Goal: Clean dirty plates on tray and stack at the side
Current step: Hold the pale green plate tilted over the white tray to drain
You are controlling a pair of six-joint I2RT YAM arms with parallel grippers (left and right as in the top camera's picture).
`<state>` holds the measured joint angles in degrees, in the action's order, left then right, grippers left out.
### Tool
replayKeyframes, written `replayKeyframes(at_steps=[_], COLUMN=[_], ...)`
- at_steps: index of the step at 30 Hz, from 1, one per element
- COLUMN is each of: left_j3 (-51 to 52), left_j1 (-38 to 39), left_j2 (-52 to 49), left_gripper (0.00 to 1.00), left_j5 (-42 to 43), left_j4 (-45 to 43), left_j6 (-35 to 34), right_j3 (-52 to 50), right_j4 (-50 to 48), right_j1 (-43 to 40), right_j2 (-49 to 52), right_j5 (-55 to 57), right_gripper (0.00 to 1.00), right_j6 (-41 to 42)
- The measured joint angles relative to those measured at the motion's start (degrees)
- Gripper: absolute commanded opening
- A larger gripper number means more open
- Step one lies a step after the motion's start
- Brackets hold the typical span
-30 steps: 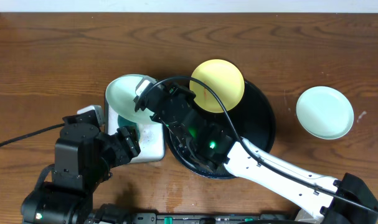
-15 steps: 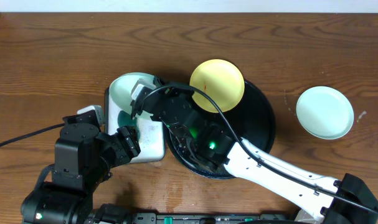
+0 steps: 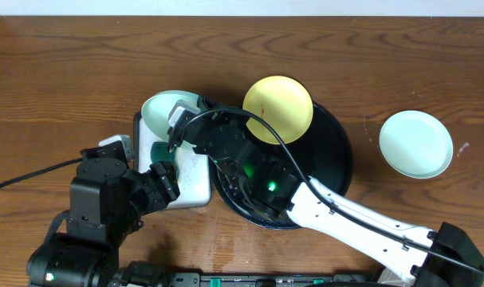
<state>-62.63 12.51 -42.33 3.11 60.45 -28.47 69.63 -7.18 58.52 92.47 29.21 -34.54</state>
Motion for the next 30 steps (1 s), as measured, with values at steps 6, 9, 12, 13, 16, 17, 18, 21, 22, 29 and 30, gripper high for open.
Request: replayKeyframes(at_steps=[6,9,12,13,16,17,18,21,22,29,30], left_j3=[0.0,0.0,0.0,0.0,0.0,0.0,0.0,0.0,0.0,0.0,0.0], left_j1=[0.0,0.0,0.0,0.0,0.0,0.0,0.0,0.0,0.0,0.0,0.0], left_j2=[0.0,0.0,0.0,0.0,0.0,0.0,0.0,0.0,0.0,0.0,0.0], left_gripper=[0.81,0.80,0.81,0.80,0.80,0.80,0.81,0.81,0.80,0.80,0.80], left_j5=[0.0,0.0,0.0,0.0,0.0,0.0,0.0,0.0,0.0,0.0,0.0], left_j4=[0.0,0.0,0.0,0.0,0.0,0.0,0.0,0.0,0.0,0.0,0.0], left_j6=[0.0,0.0,0.0,0.0,0.0,0.0,0.0,0.0,0.0,0.0,0.0], right_j3=[0.0,0.0,0.0,0.0,0.0,0.0,0.0,0.0,0.1,0.2,0.2], right_j4=[0.5,-0.6,-1.7,-2.2,-2.9,-2.3,-1.8,-1.6,-1.0,1.2,1.6], right_j1=[0.0,0.0,0.3,0.4,0.6,0.6,0.6,0.6,0.7,1.1,1.1], right_j2=[-0.1,-0.1,-0.3,-0.3,-0.4,-0.5,-0.5,-0.5,-0.6,-0.7,-0.7], right_j5=[0.5,2.9,4.5,5.2,6.5,6.5,6.5,7.6,7.4,8.2,7.9], right_gripper=[0.01,0.01,0.01,0.01,0.01,0.01,0.01,0.01,0.01,0.01,0.01], right_j6=[1.0,1.6,2.7,2.6,3.9,3.9,3.7,4.6,4.7,5.4,5.0])
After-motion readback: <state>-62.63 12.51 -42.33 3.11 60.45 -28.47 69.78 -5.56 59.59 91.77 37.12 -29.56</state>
